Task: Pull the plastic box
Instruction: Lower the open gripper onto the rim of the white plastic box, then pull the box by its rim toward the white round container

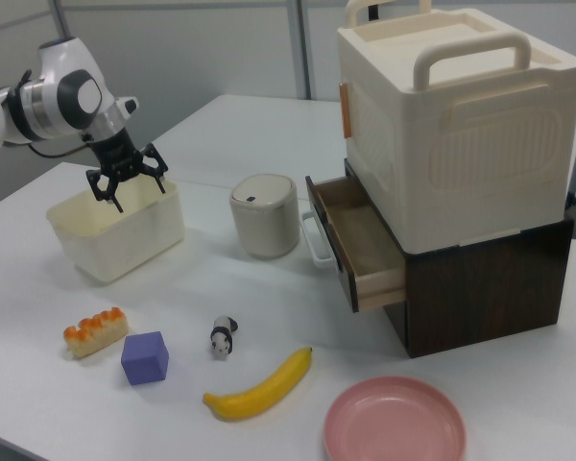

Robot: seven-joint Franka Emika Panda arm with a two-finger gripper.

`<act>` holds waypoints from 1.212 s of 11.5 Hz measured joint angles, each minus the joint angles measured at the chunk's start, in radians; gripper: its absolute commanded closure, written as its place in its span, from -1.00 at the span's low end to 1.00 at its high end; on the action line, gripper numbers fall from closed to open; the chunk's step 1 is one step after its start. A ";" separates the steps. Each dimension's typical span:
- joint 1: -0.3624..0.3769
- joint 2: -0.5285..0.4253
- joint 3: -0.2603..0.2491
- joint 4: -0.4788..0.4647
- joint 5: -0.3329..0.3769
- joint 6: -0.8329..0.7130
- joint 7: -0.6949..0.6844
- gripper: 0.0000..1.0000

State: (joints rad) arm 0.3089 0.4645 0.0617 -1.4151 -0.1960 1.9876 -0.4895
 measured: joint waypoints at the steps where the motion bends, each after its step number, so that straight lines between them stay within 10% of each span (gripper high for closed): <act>1: 0.000 -0.008 0.000 0.000 0.000 -0.001 0.000 -1.00; 11: 0.074 0.071 -0.003 -0.001 -0.026 0.064 0.015 -1.00; 14: 0.042 0.006 -0.006 -0.005 -0.026 -0.167 0.015 -1.00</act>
State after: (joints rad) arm 0.3513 0.4708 0.0557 -1.4197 -0.2218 1.8208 -0.4743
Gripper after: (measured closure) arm 0.000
